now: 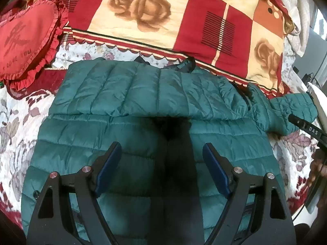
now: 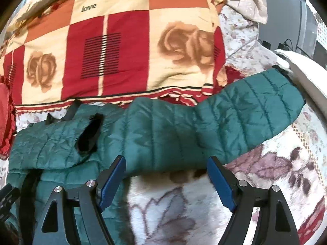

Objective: Fold large clothes
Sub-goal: 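Move the right tool to the other sleeve's cuff, then close the right tool on the sleeve cuff and lift it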

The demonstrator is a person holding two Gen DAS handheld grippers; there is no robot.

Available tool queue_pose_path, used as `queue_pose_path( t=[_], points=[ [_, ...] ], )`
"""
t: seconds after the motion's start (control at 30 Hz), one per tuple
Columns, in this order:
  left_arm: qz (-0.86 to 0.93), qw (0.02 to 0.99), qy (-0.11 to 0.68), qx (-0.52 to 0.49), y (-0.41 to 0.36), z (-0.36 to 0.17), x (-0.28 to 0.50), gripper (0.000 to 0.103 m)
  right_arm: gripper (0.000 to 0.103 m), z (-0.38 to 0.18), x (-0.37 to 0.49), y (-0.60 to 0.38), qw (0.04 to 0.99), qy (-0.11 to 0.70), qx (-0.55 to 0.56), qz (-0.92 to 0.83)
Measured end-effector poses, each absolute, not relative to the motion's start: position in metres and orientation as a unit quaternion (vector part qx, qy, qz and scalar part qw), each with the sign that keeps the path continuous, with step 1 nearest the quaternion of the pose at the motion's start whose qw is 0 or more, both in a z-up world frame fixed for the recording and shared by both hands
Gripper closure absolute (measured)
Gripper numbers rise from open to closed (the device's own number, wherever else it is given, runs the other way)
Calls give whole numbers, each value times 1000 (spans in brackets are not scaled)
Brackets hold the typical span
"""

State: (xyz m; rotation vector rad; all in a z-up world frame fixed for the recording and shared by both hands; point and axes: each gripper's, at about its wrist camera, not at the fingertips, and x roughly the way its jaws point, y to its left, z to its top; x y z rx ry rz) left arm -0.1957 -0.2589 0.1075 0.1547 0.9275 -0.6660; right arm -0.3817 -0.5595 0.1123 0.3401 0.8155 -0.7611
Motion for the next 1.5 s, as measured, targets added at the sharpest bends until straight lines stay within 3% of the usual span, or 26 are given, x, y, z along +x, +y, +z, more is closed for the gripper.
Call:
queue_pose_path(
  t=[1.13,1.27,1.5],
  points=[
    [-317,825,462,75,-259,86,-211,21,21,136,-450,-678,788,357,150,-478],
    [-317,825,462,75,-259,85,-211,21,12,143,-461,-695,781,336,153,-503],
    [-317,824,463,81,-260,80,-211,21,12,139,-462,-723,772,331,174,-513]
  ],
)
